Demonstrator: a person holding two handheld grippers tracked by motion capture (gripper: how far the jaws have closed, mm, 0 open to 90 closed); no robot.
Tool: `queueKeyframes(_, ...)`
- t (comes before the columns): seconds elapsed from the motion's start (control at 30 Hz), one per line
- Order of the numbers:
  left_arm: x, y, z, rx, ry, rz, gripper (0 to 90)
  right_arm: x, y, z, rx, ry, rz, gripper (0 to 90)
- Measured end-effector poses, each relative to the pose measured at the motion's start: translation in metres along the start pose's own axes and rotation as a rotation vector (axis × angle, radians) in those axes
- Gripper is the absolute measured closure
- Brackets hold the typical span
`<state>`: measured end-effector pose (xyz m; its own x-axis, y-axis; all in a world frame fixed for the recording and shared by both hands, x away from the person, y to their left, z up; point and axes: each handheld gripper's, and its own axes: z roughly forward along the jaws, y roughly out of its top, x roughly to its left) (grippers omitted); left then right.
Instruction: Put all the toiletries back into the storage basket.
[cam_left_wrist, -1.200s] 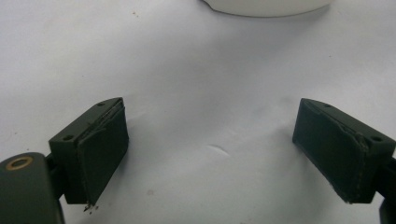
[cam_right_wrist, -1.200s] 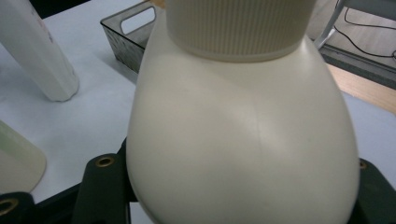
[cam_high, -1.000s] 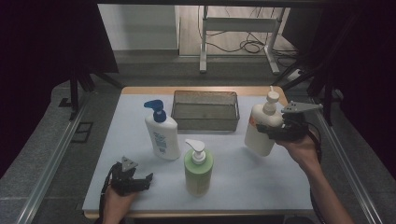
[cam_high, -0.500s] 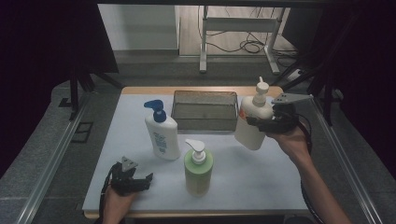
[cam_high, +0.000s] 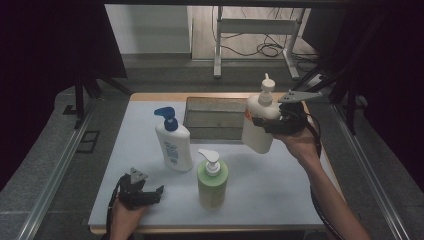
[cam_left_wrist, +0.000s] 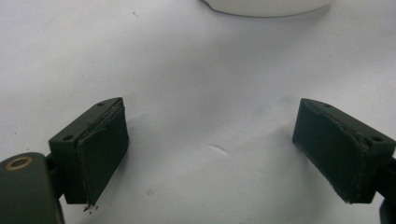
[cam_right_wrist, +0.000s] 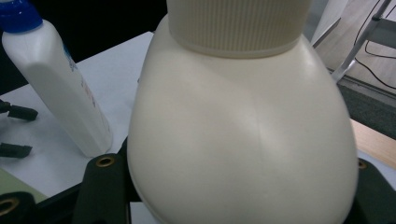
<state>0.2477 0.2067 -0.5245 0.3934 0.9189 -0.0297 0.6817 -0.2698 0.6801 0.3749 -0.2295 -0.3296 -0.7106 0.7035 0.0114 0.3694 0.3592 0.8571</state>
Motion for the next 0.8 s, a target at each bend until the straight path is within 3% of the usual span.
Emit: queueKeyframes(0.8,0.000,0.000,0.000,-0.001,-0.001,-0.002,10.2,0.017,0.037,0.055,-0.027,-0.016,0.002,40.1)
